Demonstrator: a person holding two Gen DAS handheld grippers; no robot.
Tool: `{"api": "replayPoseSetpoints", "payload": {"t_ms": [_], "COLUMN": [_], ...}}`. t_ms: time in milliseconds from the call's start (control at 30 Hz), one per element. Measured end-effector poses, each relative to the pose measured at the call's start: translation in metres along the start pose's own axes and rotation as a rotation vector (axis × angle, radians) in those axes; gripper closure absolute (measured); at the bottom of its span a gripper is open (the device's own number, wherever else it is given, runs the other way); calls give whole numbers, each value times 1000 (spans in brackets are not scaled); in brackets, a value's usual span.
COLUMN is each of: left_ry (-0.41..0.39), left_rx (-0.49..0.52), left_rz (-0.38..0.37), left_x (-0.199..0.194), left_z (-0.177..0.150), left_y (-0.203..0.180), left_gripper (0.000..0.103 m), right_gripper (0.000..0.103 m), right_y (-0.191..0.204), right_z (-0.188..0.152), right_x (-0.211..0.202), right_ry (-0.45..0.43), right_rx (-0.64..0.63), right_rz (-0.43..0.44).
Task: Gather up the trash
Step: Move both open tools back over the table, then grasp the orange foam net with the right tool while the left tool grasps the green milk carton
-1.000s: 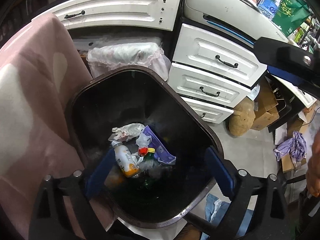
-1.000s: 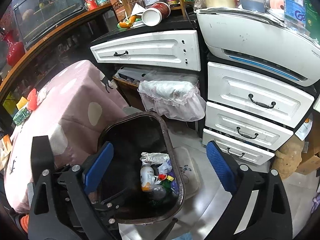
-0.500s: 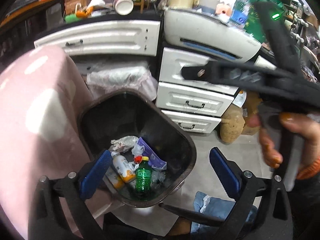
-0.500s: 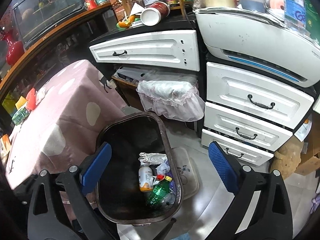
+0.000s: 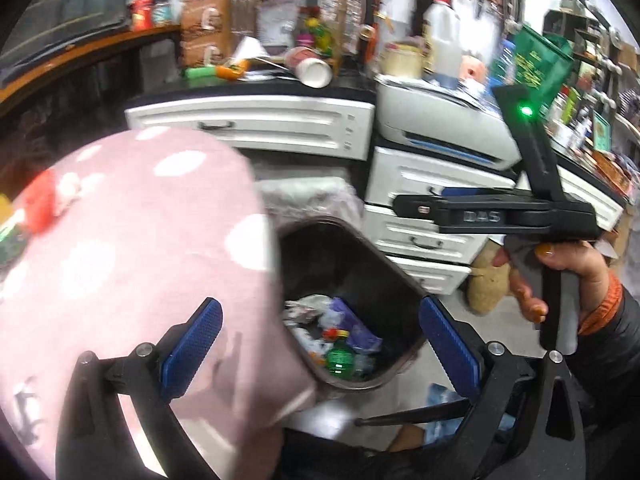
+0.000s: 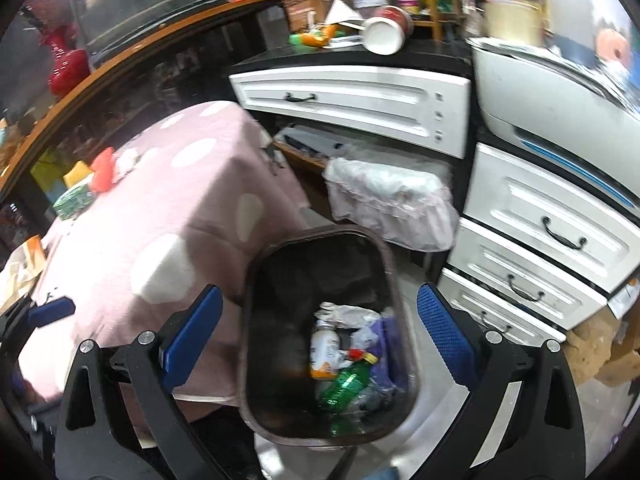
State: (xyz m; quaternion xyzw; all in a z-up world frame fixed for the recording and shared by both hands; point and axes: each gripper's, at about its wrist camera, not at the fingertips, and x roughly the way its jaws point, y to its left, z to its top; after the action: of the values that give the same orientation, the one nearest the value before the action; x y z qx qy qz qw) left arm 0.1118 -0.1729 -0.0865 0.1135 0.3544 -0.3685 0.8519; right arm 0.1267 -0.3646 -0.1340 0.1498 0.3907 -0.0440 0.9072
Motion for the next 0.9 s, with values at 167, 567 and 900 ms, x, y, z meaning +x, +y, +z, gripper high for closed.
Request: {"api": "replayPoseSetpoints", "payload": {"t_ms": [167,567,900], "left_ry": [-41,-59,-55], "left_rx": [-69,-235,-269], "left_rz": [86,319,437], "left_x": [-25,-73,-93], "left_z": [-5,-32,-15], "left_y": [43,154,239], "left_gripper": [6,6,6], "right_gripper": [7,7,7], "right_y": [38,149,237], "right_z": [10,34,63], "right_x": [1,17,50], "right_ry": [3,2,28], "right_rx": [-53,-206,-327], "right_rz": [73,275,389]}}
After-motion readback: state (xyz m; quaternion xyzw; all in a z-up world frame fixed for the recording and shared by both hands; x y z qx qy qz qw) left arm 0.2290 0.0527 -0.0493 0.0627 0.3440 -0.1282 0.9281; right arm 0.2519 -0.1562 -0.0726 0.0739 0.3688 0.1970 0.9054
